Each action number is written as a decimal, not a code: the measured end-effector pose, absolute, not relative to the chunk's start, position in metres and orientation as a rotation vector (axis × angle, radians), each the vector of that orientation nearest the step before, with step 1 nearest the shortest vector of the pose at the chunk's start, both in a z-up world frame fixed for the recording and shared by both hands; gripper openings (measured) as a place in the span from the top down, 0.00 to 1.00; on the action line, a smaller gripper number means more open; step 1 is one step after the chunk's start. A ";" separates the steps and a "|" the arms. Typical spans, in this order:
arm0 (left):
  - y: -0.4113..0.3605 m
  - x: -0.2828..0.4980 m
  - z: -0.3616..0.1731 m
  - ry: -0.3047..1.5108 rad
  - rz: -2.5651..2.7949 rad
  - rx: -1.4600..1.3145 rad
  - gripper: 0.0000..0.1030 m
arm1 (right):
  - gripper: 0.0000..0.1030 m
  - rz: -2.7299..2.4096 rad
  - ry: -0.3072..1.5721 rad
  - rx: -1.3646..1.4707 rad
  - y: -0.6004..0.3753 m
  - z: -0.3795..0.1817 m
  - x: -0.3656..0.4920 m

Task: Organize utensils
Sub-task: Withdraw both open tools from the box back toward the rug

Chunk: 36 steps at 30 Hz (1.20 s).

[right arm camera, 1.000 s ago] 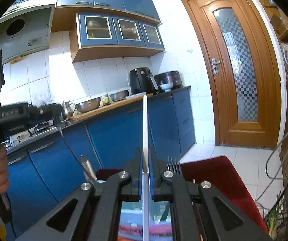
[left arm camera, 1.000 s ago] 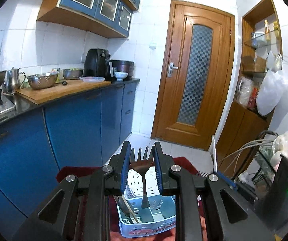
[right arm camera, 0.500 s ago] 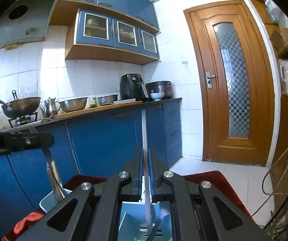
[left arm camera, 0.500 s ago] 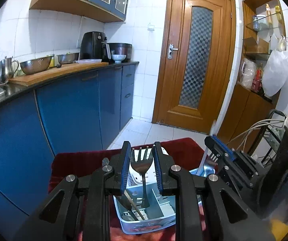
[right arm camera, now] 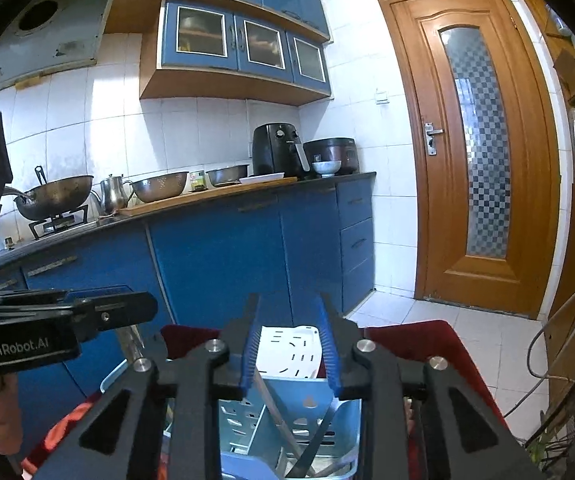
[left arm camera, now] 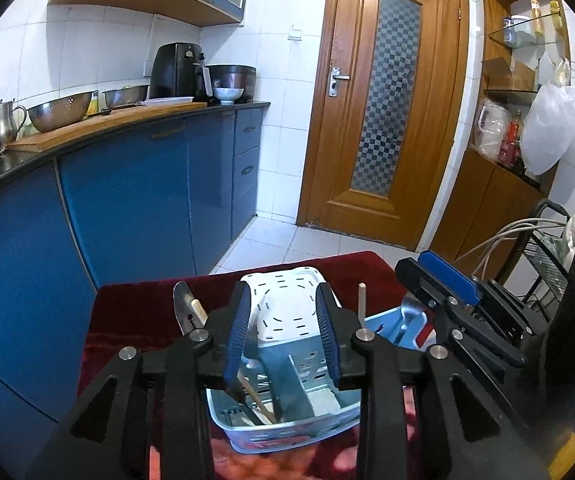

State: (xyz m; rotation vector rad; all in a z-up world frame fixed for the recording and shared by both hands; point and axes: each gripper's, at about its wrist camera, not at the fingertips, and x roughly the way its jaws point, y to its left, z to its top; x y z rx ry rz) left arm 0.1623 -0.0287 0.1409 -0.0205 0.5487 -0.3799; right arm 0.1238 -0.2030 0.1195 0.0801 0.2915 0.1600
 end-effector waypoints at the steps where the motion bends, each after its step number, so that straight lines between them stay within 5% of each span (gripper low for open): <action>1: -0.030 0.161 0.142 0.548 -0.382 -0.021 0.67 | 0.71 0.159 0.295 0.080 -0.203 0.120 0.123; 36: 0.004 0.049 0.156 0.566 -0.358 -0.004 0.67 | 0.71 0.142 0.490 0.073 -0.204 0.143 0.008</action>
